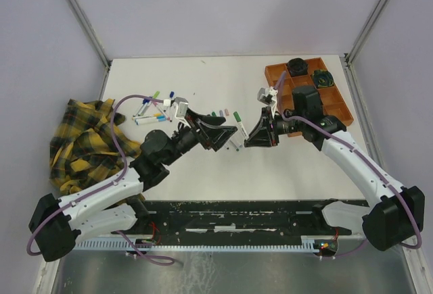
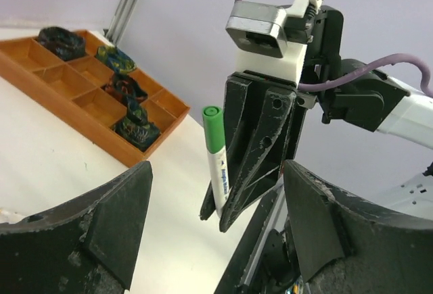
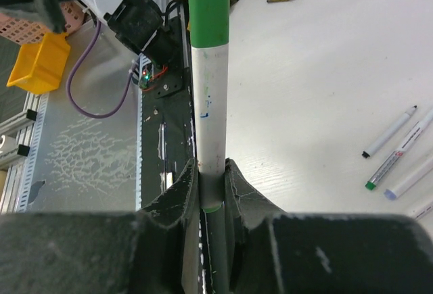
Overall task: Open the pen caps
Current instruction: Pick up the pen from the center of the board, then open the pen cap from the pen.
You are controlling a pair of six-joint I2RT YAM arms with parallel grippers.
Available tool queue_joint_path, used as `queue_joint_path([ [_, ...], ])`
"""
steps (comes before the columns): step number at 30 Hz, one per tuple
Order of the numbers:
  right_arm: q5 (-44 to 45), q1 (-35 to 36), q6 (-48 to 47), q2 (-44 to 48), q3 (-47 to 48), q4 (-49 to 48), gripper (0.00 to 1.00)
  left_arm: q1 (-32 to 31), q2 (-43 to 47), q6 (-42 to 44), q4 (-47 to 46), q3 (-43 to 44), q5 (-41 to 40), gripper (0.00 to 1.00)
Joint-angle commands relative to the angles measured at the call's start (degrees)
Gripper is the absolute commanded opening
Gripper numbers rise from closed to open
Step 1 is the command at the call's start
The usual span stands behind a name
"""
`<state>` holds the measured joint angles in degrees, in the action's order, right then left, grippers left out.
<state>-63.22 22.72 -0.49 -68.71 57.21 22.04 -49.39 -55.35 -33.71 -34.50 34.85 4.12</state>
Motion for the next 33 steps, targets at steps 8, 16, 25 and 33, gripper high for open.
queue_joint_path([
  [8,-1.9,-0.2,-8.2,-1.1,3.7,6.3,0.0,8.1,-0.2,-9.8,-4.4,-1.0,13.2,0.93],
  [16,-1.3,0.0,-8.2,-1.1,3.7,6.5,0.0,9.6,-2.7,-11.2,-4.3,0.4,14.7,0.98],
  [25,-1.7,0.8,-7.4,0.1,3.6,6.1,0.0,9.8,-5.4,-12.0,-4.2,4.4,16.8,0.99],
  [33,-2.5,1.4,-7.1,-0.1,3.5,5.9,0.0,9.8,-8.2,-11.4,-6.1,6.2,19.2,0.89],
])
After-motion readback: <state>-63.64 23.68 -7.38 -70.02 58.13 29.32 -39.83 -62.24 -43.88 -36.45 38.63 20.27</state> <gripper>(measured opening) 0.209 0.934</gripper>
